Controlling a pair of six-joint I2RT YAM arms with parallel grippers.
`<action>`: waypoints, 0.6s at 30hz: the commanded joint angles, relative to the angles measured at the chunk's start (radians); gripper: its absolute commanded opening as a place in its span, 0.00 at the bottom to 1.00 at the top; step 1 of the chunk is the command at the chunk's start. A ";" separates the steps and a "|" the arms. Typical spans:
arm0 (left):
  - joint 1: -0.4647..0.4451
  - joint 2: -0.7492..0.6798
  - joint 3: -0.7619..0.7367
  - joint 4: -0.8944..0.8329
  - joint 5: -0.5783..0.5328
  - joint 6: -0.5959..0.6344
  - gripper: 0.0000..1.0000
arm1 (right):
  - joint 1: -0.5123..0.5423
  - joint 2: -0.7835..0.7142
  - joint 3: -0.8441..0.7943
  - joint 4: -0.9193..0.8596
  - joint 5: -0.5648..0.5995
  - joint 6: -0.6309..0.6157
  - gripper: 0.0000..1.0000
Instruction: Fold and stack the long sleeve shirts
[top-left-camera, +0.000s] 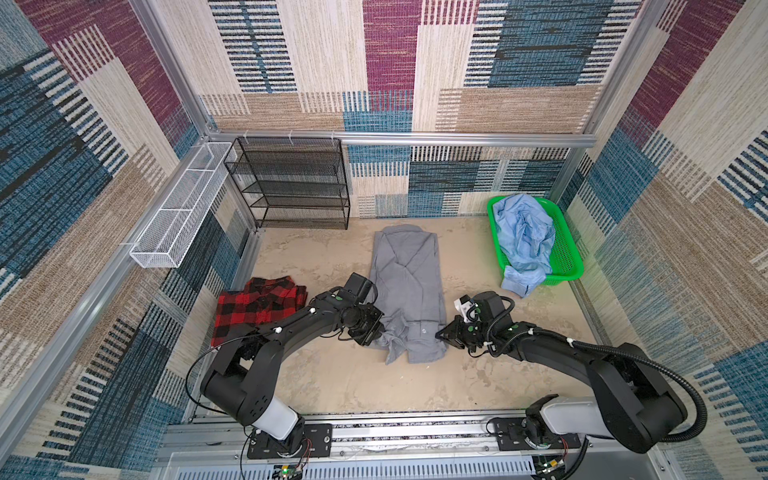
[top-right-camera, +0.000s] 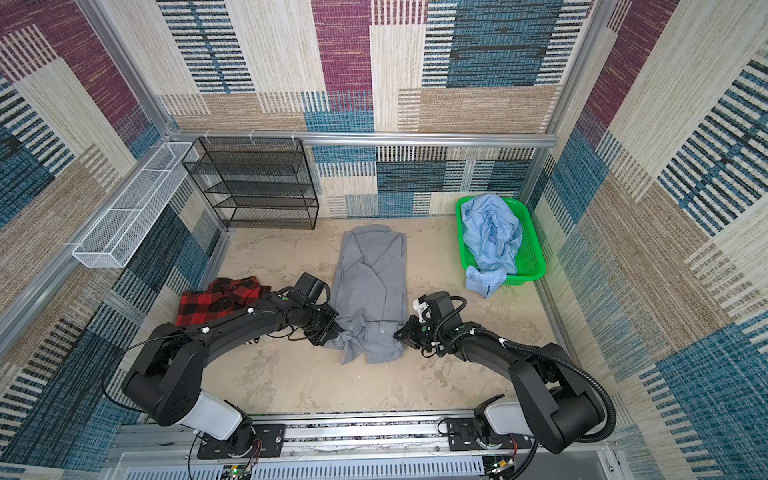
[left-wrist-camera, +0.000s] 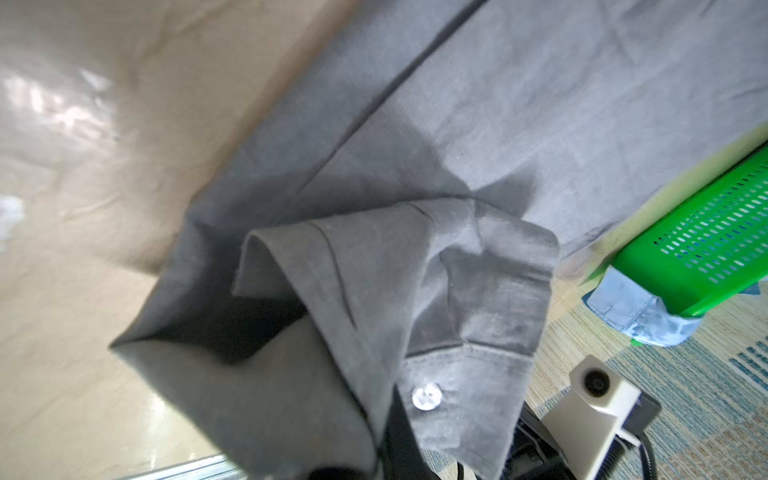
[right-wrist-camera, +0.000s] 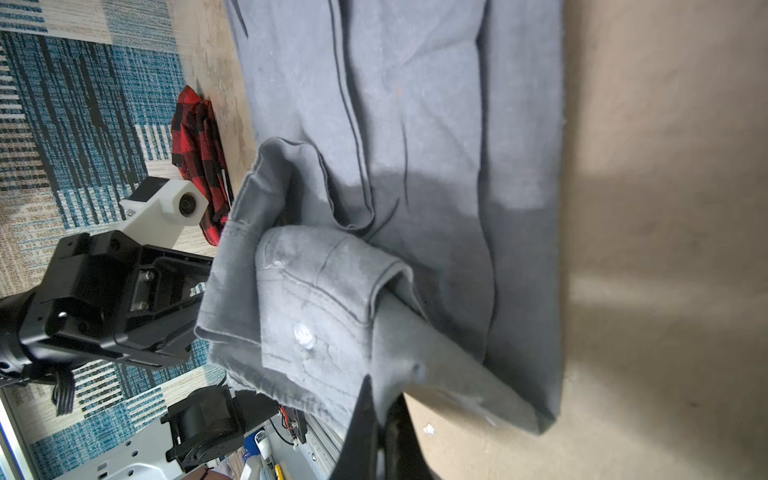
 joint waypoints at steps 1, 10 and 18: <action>0.007 0.007 -0.004 -0.007 -0.023 0.055 0.13 | -0.008 0.019 0.003 0.020 0.015 -0.021 0.00; 0.017 -0.053 -0.013 -0.041 -0.021 0.070 0.53 | -0.009 -0.017 0.025 -0.034 0.057 -0.049 0.27; 0.018 -0.197 -0.076 -0.087 -0.020 0.058 0.60 | -0.010 -0.055 0.006 -0.058 0.053 -0.047 0.50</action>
